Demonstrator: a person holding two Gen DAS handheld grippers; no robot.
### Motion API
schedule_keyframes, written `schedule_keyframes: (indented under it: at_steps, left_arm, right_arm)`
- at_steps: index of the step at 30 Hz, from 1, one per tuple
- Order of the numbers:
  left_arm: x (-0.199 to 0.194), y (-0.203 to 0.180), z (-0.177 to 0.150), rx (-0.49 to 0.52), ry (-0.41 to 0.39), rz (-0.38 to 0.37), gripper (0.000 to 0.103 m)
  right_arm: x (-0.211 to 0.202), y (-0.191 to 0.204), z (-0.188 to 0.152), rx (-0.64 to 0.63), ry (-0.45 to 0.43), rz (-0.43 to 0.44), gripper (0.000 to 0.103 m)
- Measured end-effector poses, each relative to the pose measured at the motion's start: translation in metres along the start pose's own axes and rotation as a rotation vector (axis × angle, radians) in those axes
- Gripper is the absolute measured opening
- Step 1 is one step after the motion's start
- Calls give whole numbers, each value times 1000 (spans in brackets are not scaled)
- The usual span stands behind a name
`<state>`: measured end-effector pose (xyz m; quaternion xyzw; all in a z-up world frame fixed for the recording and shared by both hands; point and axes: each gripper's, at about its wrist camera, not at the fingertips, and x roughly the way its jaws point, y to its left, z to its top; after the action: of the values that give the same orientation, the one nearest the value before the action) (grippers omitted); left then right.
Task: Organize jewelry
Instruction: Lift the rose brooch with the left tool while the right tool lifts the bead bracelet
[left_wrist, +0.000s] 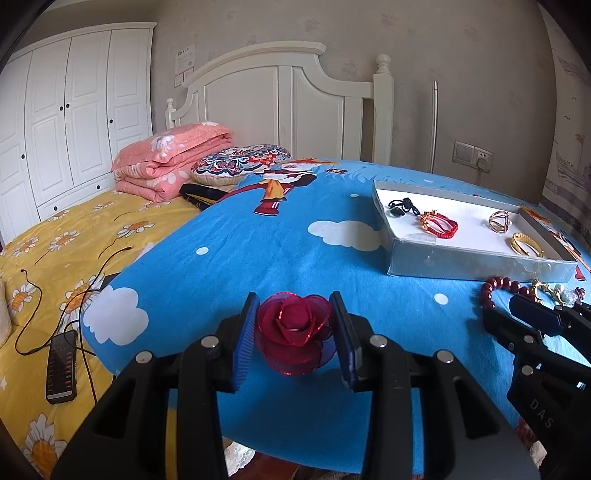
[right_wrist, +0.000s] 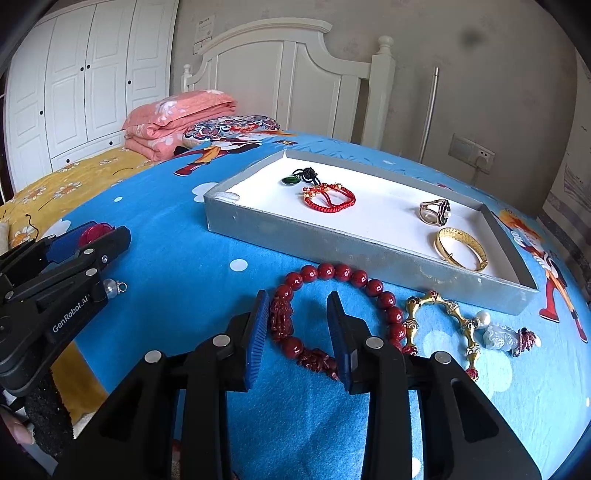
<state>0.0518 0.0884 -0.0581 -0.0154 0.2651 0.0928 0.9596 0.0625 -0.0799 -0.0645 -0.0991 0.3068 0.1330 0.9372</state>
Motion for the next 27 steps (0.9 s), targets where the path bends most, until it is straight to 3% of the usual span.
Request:
schedule_keyframes:
  at_steps: [3,14,27]
  left_arm:
    - [-1,-1,0,6,-4,-6,38]
    - [-17,-2,0,12,-50,-4,38]
    - [-48,-22,10,47,-140,-79,38]
  right_arm:
    - [-2,8,-1,-44,-15,12,13]
    - [-28,-8,5,37,-145,68,12]
    - [-87,-23,4,31,-313,-15,11]
